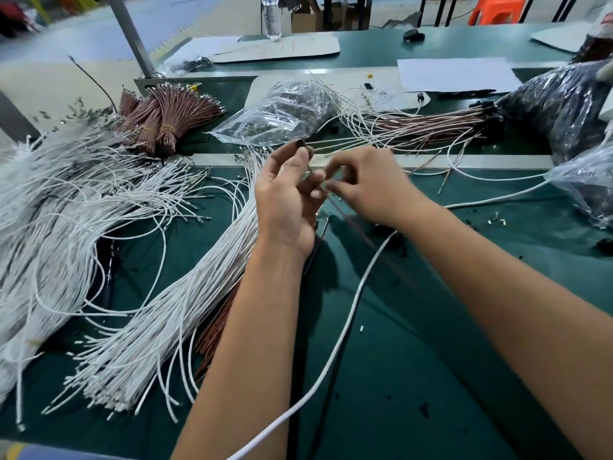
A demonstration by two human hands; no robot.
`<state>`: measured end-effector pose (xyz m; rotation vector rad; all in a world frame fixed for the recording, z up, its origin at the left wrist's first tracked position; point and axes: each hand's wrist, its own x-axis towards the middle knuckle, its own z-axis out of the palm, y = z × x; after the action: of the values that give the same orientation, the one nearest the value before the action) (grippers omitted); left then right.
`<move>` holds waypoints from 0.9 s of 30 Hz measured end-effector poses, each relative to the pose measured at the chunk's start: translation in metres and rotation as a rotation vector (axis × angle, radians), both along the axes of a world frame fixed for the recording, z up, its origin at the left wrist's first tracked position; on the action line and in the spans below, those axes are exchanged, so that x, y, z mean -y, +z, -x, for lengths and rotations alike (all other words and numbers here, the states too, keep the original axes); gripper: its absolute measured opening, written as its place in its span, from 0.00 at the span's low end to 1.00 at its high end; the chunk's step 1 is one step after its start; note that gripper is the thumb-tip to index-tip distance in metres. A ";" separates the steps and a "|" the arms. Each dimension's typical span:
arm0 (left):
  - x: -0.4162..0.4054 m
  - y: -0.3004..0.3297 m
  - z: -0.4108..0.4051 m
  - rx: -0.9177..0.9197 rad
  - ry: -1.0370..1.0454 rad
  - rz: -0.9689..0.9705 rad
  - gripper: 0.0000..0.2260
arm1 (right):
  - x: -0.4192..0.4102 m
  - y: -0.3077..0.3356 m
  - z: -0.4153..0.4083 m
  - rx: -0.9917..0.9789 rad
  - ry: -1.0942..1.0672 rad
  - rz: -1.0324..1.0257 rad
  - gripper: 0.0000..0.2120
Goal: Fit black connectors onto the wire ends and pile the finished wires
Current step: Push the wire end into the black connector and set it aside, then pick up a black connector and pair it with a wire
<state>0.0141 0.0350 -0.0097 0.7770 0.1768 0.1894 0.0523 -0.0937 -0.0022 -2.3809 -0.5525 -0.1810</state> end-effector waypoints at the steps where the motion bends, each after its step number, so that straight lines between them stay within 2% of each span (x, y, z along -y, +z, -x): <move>1: -0.002 0.000 -0.002 -0.002 0.012 0.011 0.05 | -0.016 0.001 -0.009 -0.029 0.034 0.049 0.06; 3: -0.006 0.000 -0.004 -0.010 0.033 0.018 0.05 | -0.039 0.000 -0.021 -0.050 0.089 0.206 0.06; 5: -0.007 0.001 -0.005 -0.027 0.076 -0.010 0.05 | -0.051 -0.003 -0.029 -0.023 0.100 0.339 0.15; 6: -0.008 0.000 -0.006 -0.034 0.109 -0.040 0.05 | -0.053 -0.004 -0.030 -0.010 0.091 0.354 0.15; 9: -0.010 -0.002 -0.007 -0.054 0.228 -0.273 0.05 | -0.044 0.002 -0.032 0.048 0.013 0.175 0.05; 12: -0.011 -0.006 -0.005 -0.069 0.308 -0.702 0.04 | -0.018 0.022 -0.030 0.180 -0.084 -0.042 0.06; 14: -0.006 -0.007 -0.001 -0.011 0.371 -0.947 0.05 | 0.005 0.039 -0.029 0.280 -0.174 -0.149 0.07; 17: 0.005 -0.006 0.005 0.124 0.434 -1.132 0.06 | 0.045 0.058 -0.031 0.354 -0.304 -0.319 0.07; 20: 0.012 -0.008 0.006 0.182 0.291 -1.229 0.08 | 0.084 0.067 -0.031 0.329 -0.425 -0.511 0.06; 27: 0.028 -0.020 0.008 0.333 -0.115 -1.485 0.08 | 0.150 0.047 -0.040 0.135 -0.662 -0.759 0.05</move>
<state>0.0059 0.0069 -0.0294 2.2004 -0.3948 0.3337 0.0920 -0.2440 0.0445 -1.7169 0.2506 -0.7079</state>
